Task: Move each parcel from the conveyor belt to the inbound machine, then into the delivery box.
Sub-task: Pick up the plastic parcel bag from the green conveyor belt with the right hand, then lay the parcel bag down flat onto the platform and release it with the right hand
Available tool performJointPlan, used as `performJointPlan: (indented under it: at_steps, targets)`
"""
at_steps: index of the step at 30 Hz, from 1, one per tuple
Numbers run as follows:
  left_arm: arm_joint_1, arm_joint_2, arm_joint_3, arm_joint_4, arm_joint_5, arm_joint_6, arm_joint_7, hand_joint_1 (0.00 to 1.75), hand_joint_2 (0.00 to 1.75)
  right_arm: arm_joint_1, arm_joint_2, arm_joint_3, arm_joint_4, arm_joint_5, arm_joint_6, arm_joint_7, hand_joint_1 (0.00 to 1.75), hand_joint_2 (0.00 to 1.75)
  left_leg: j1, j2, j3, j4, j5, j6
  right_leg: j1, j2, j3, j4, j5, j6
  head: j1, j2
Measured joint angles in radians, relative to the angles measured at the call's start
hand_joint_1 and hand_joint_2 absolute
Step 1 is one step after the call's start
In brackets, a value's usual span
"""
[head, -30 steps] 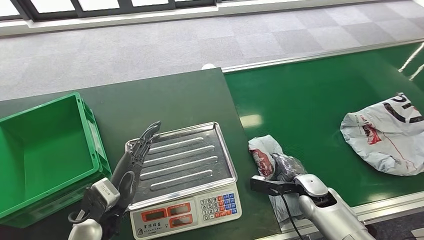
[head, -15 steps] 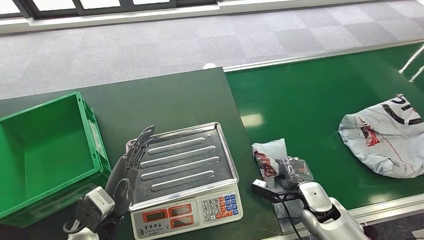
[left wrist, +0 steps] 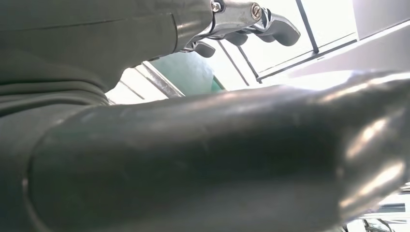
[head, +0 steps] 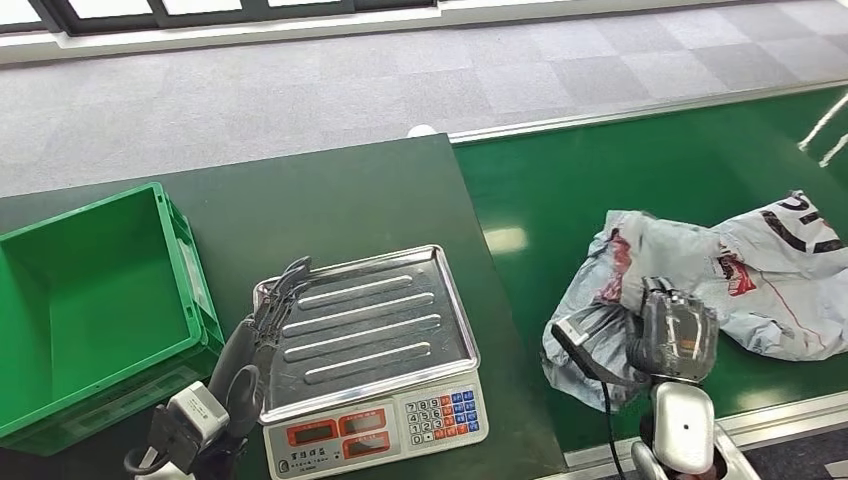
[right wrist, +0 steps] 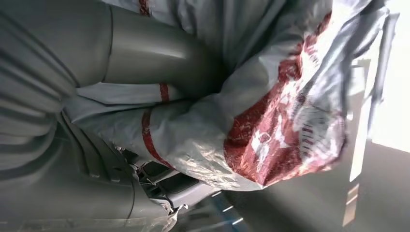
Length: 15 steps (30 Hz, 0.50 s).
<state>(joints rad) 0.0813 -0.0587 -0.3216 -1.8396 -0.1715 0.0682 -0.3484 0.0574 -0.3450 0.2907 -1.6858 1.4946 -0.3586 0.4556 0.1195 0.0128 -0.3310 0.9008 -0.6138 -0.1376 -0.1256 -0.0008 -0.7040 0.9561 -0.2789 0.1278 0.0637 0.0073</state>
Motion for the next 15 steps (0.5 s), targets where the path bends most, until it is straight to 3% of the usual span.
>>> performJointPlan:
  at_steps: [2,4,6,10,15]
  targets:
    - [-0.003,-0.002,0.0,0.004,0.002,-0.008,0.001,0.0,0.0,0.021,0.002,-0.053,-0.067,0.0,-0.115,-0.078,1.75,1.75,0.0,0.0,0.0,0.0,0.0,0.0,0.0,0.0,-0.001,0.0,0.0,0.0,0.0,0.0]
    - [-0.01,-0.005,-0.001,0.011,0.006,-0.014,0.0,0.0,0.0,0.035,0.044,-0.129,-0.123,0.0,-0.206,-0.246,1.75,1.75,0.0,0.001,0.0,0.0,0.0,0.0,0.0,0.0,-0.001,0.0,0.0,0.0,0.0,0.0]
    - [-0.017,-0.008,-0.002,0.018,0.013,-0.017,-0.002,0.0,0.0,0.034,0.098,-0.191,-0.162,0.0,-0.237,-0.354,1.75,1.75,0.001,0.001,0.0,-0.001,0.0,0.0,0.0,0.0,-0.001,0.0,0.0,0.0,0.0,0.0]
    - [-0.034,-0.01,-0.008,0.035,0.036,-0.033,-0.013,0.0,0.0,-0.028,0.152,-0.202,-0.174,-0.032,-0.188,-0.347,1.75,1.75,0.0,0.001,0.0,0.0,0.0,0.0,-0.001,0.001,0.0,0.0,0.001,0.0,0.0,0.0]
    - [-0.073,-0.015,-0.022,0.07,0.052,-0.05,-0.024,0.0,0.0,-0.153,0.181,-0.121,-0.085,-0.29,-0.189,-0.45,1.75,1.75,0.0,0.0,0.0,0.0,0.003,-0.002,-0.001,0.0,0.0,0.0,0.002,0.0,0.0,0.0]
